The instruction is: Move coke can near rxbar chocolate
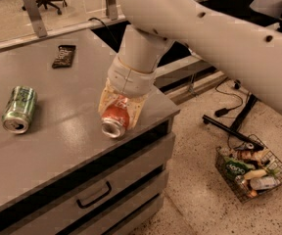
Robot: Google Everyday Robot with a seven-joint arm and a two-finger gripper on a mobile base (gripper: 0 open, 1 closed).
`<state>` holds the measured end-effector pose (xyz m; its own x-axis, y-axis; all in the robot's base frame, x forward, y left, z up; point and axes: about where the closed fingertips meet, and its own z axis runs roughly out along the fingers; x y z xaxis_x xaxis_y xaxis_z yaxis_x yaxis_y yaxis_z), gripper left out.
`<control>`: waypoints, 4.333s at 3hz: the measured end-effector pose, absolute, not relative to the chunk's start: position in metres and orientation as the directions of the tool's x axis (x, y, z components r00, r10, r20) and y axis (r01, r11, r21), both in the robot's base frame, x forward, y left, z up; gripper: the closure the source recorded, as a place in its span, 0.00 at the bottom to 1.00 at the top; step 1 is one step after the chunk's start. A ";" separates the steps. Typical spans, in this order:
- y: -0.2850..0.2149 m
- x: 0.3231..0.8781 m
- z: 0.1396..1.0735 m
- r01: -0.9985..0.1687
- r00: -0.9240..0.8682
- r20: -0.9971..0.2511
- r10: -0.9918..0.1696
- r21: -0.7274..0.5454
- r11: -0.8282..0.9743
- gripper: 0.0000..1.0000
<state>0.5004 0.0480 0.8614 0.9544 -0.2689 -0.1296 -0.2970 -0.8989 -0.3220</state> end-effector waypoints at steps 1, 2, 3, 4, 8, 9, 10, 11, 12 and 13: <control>0.046 0.522 0.871 -0.263 0.965 -0.060 -0.257 -0.296 -0.918 1.00; 0.040 0.569 0.897 -0.218 0.967 0.065 -0.246 -0.284 -0.934 1.00; 0.036 0.613 0.919 -0.189 0.951 0.174 -0.257 -0.330 -0.925 1.00; 0.040 0.640 0.923 -0.158 0.936 0.219 -0.276 -0.438 -0.885 1.00; 0.106 0.715 0.925 0.058 0.935 0.305 -0.179 -0.631 -0.774 1.00; 0.128 0.750 0.924 0.082 0.930 0.314 -0.189 -0.680 -0.729 1.00; 0.148 0.779 0.915 0.079 0.931 0.301 -0.207 -0.718 -0.692 1.00; 0.162 0.796 0.909 0.065 0.937 0.277 -0.214 -0.738 -0.671 1.00; 0.170 0.804 0.904 0.056 0.942 0.260 -0.213 -0.747 -0.662 1.00; 0.177 0.808 0.897 0.052 0.948 0.244 -0.203 -0.751 -0.659 1.00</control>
Offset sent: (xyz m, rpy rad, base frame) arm 0.1305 -0.0170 0.0743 -0.1469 -0.3294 0.0330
